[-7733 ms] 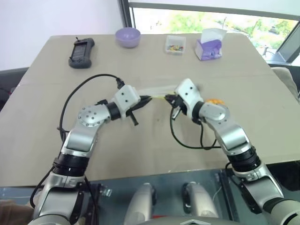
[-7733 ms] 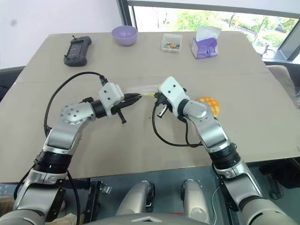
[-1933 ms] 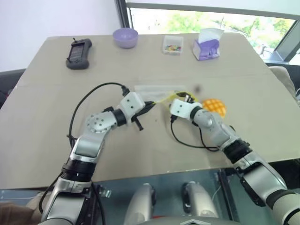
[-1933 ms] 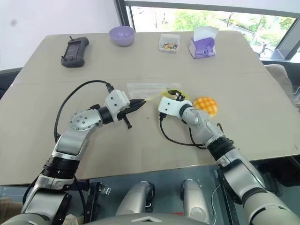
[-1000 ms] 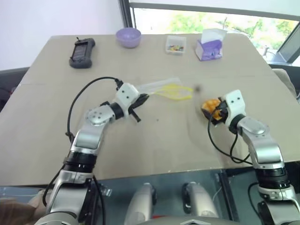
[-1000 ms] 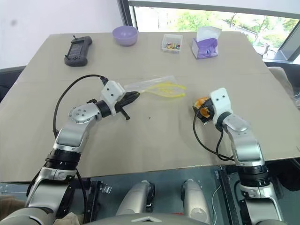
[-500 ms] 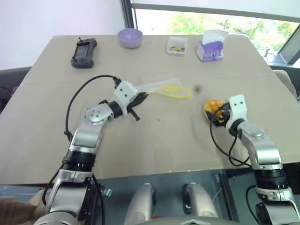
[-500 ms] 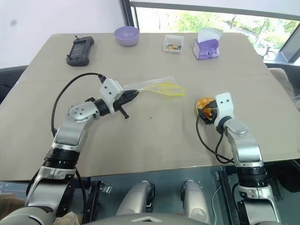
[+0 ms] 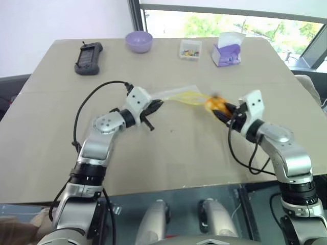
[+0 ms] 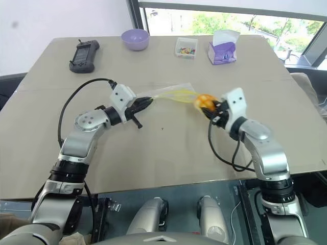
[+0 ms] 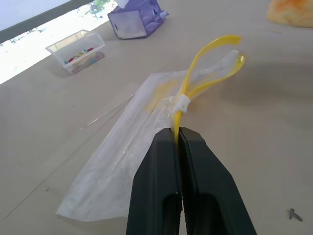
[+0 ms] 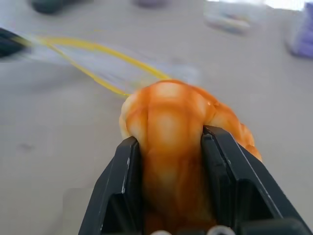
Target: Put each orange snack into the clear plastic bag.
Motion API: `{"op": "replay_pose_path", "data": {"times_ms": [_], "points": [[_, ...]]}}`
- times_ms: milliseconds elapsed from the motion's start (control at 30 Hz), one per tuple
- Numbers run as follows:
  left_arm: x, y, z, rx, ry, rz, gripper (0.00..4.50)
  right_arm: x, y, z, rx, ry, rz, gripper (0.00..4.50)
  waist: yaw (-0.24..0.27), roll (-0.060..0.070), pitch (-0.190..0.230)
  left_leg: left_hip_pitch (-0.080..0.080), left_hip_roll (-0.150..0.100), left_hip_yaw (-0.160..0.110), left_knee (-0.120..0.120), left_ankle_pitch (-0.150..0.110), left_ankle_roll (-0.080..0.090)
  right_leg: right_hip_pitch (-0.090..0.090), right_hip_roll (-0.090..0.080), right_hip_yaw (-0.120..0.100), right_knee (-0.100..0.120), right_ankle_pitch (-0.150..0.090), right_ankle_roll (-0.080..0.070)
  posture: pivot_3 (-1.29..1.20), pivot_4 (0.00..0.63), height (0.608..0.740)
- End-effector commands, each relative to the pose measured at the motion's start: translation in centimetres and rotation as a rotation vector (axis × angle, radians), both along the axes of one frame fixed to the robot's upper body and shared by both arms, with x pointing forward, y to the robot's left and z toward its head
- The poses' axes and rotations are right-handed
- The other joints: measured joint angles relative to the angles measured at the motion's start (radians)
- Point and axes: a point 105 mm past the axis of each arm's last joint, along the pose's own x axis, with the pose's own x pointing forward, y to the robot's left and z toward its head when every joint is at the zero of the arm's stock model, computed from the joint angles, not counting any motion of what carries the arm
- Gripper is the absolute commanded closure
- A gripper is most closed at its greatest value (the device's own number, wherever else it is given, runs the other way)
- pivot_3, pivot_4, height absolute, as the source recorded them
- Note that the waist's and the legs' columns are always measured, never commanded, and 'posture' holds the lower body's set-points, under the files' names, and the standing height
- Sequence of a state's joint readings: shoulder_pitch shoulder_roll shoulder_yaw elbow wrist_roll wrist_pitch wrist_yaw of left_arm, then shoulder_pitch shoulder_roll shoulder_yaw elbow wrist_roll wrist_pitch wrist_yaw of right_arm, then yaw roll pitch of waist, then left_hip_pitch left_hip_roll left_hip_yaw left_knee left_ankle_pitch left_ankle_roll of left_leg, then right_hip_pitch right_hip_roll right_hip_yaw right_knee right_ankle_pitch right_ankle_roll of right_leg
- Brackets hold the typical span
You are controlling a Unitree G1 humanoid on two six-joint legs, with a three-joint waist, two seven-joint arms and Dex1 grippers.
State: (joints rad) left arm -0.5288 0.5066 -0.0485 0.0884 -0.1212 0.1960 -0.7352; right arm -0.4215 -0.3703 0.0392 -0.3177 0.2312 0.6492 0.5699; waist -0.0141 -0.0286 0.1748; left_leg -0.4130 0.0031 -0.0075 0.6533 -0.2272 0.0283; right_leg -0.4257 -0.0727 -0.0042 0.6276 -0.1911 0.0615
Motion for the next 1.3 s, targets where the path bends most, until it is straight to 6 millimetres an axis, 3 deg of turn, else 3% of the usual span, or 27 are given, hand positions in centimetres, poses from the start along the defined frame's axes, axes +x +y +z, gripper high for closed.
{"op": "replay_pose_path", "data": {"times_ms": [33, 333, 600, 967, 1200, 1300], "points": [[-0.4, -1.0, 1.9, -0.001, -0.074, -0.037, 4.50, 0.1, 1.4, 0.4, 0.003, -0.006, 0.043, 2.76, 0.003, 0.000, 0.000, 0.000, 0.000, 0.000, 0.000, 0.000, 0.000, 0.000, 0.000, 0.000, 0.000, 0.000, 0.000, 0.00, 0.150, 0.740], [-2.8, -2.9, 1.5, 0.025, -0.094, -0.183, 4.50, 1.7, 3.0, -0.3, 0.027, 0.075, 0.101, 2.76, 0.002, 0.000, 0.000, -0.001, -0.001, 0.000, 0.000, 0.000, 0.000, 0.000, -0.001, 0.000, -0.001, 0.000, 0.000, 0.00, 0.150, 0.740], [-4.7, -3.0, -0.3, 0.104, -0.084, -0.295, 4.50, 2.6, 3.2, -1.0, 0.010, 0.141, 0.157, 2.76, 0.000, 0.001, 0.000, -0.001, 0.000, 0.001, 0.000, 0.000, 0.000, -0.001, 0.000, 0.000, 0.000, 0.000, -0.001, 0.00, 0.150, 0.740], [-3.9, 0.7, -3.1, 0.138, 0.024, -0.219, 4.50, 2.7, 1.7, 0.4, 0.094, 0.148, 0.164, 2.76, 0.001, 0.001, 0.001, -0.001, 0.000, 0.001, 0.000, 0.000, 0.000, -0.001, 0.000, 0.000, -0.001, 0.000, -0.001, 0.00, 0.150, 0.740], [-3.8, 0.2, -2.4, 0.108, 0.024, -0.253, 4.50, 1.9, 2.0, 0.7, 0.081, 0.080, 0.166, 2.76, 0.001, 0.001, 0.001, -0.001, 0.000, 0.001, 0.000, 0.000, 0.000, -0.002, 0.000, 0.000, 0.000, 0.000, -0.001, 0.00, 0.150, 0.740], [-3.9, -0.5, -1.5, 0.057, 0.021, -0.272, 4.50, 2.0, 2.5, -0.1, 0.009, 0.036, 0.141, 2.76, 0.001, 0.001, 0.001, -0.001, 0.000, 0.001, 0.000, 0.000, 0.000, -0.002, 0.000, 0.000, 0.000, 0.000, -0.001, 0.00, 0.150, 0.740]]}}
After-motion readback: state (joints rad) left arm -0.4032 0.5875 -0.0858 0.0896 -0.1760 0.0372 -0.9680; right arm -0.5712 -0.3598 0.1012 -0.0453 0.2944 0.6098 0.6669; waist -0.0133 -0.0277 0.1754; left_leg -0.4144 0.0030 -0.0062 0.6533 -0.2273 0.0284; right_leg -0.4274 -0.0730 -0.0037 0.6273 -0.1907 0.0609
